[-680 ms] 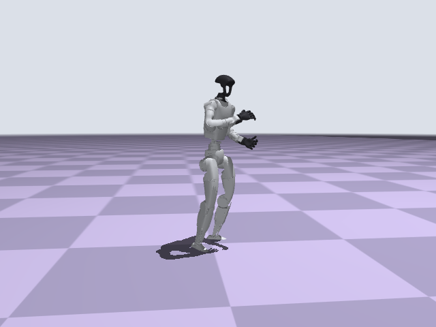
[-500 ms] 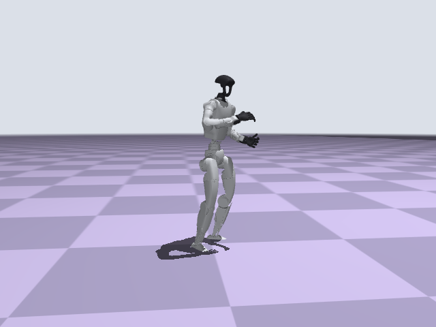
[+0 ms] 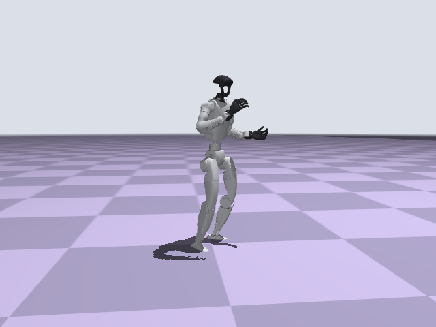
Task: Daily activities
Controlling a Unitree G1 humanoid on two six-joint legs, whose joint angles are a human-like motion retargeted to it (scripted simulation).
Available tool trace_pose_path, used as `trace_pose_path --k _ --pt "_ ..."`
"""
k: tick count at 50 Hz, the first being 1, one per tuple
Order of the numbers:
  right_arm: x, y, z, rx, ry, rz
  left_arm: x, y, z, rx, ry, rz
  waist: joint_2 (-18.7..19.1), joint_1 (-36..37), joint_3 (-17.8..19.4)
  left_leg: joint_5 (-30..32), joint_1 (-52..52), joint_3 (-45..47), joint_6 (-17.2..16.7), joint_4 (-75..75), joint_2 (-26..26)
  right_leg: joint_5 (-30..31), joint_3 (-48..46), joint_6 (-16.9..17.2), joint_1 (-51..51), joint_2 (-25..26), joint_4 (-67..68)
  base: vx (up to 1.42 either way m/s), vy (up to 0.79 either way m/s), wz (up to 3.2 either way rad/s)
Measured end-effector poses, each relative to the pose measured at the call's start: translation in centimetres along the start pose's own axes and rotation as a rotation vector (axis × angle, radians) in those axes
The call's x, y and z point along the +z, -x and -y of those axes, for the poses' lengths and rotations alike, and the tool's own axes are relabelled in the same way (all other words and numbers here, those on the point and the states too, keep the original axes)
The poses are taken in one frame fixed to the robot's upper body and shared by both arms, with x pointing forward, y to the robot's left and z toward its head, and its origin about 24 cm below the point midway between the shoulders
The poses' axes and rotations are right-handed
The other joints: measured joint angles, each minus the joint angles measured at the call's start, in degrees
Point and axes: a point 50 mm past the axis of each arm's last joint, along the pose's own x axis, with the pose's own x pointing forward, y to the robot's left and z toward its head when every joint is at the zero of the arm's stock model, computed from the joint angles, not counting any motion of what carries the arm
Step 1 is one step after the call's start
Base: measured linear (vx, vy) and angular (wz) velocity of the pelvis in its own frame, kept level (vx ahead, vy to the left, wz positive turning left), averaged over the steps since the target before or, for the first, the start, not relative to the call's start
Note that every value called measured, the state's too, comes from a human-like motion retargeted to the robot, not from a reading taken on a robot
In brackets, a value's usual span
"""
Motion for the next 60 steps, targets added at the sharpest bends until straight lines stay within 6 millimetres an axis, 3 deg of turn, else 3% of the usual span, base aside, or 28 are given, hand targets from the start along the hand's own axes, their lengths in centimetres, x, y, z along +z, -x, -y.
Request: trace_pose_path --k 10,15,22,32,37,41,45,50,55,60 --pt "1.6 0.3 1.6 -0.156 -0.032 0.076 0.6 0.2 -1.5 0.066 0.053 0.024 0.19 -0.03 0.39 -0.39 0.51 -0.65 0.25 1.77 0.65 -0.57 -0.27 0.04 1.28 0.36 0.2 0.0 0.0 0.0" --pt "0.9 0.7 1.5 -0.117 -0.069 0.019 2.3 -0.9 0.6 -0.066 0.115 0.082 0.46 0.19 0.7 -0.47 0.66 -1.23 -0.03 2.17 0.77 -0.42 -0.86 0.12 2.14 0.48 -0.32 0.0 0.0 0.0" --pt "-3.6 2.8 0.7 -0.055 -0.194 -0.236 2.9 -1.6 4.8 -0.289 0.212 0.076 0.99 0.61 1.11 -0.12 0.83 -1.98 -0.35 1.42 0.44 0.29 -1.54 0.46 3.06 0.54 -1.78 0.0 0.0 0.0" --pt "-11.3 7.7 -2.4 -0.017 -0.44 -0.666 -0.9 -1.1 9.6 -0.506 0.274 -0.141 1.37 0.57 1.75 0.81 1.67 -2.24 -0.94 -0.91 -0.55 1.11 -1.81 0.88 3.78 0.19 -3.28 0.0 0.0 0.0" --pt "-12.5 8.7 -4.6 0.066 -0.54 -0.753 -1.8 -0.8 11.0 -0.606 0.275 -0.2 1.63 0.34 2.34 1.19 2.37 -2.3 -1.39 -1.79 -0.78 1.37 -1.96 0.9 4.46 0.17 -3.81 0.0 0.0 0.0" --pt "-11.7 8.2 -6.0 0.113 -0.63 -0.713 -1.7 -0.7 11.4 -0.638 0.32 -0.204 1.82 0.18 2.63 1.42 2.71 -2.55 -1.54 -2.25 -0.87 1.6 -2.03 0.8 4.91 0.28 -4.23 0.0 0.0 0.0" --pt "-9.7 7.0 -6.5 0.119 -0.714 -0.607 -0.8 -0.8 11.1 -0.627 0.392 -0.167 2.12 0.07 2.55 1.62 2.75 -3.0 -1.65 -2.68 -0.9 2.04 -2.01 0.61 5.18 0.55 -4.9 0.0 0.0 0.0" --pt "-7.3 5.6 -6.3 0.084 -0.754 -0.48 -0.4 -0.7 8.8 -0.536 0.418 -0.145 2.5 -0.21 2.17 2.06 2.69 -3.73 -1.67 -3.55 -1.03 2.82 -1.86 0.31 5.34 0.94 -5.95 0.0 0.0 0.0" --pt "-6.6 5.7 -5.8 0.002 -0.743 -0.458 -2.6 0.3 5.2 -0.369 0.377 -0.238 2.59 -0.79 1.75 2.52 2.58 -4.41 -1.55 -4.84 -1.39 3.52 -1.62 0.48 5.39 1.22 -7.32 0.0 0.0 0.0" --pt "-8.9 8.7 -6.2 -0.084 -0.681 -0.633 -6.6 2.7 0.8 -0.166 0.268 -0.426 2.49 -1.37 1.43 3.07 2.47 -4.88 -1.35 -6.18 -1.77 4.07 -1.53 0.78 5.42 1.36 -8.54 0.0 0.0 0.0"
